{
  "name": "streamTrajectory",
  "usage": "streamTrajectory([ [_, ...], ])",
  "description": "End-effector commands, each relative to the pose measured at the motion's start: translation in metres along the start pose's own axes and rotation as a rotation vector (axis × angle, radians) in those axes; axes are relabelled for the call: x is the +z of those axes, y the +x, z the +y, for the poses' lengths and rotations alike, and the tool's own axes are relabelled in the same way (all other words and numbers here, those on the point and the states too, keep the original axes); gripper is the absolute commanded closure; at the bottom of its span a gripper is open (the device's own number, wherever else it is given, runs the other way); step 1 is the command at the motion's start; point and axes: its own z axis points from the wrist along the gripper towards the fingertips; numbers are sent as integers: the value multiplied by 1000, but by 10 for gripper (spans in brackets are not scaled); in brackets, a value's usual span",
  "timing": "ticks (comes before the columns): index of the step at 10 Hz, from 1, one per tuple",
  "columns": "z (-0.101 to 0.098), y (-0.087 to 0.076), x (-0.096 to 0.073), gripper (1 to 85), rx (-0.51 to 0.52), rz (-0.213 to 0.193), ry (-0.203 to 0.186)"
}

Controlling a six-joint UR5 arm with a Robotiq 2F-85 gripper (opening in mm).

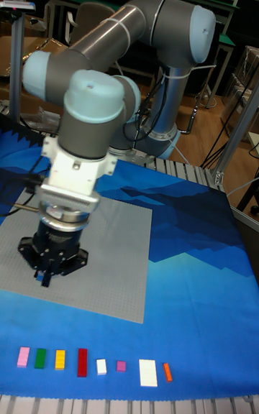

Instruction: Stack small Lego blocks one on top of the other

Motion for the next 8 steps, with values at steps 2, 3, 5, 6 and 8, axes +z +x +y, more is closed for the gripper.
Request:
streamTrajectory([
  [2, -46, -39, 17, 847, -11, 3, -11],
  [3, -43, -46, 24, 847, 33, -2, -12],
  [5, -41, -63, 29, 847, 85, 1, 15],
  [6, -45, -65, 29, 847, 89, 14, 30],
  [8, -64, -55, 27, 847, 82, 36, 45],
])
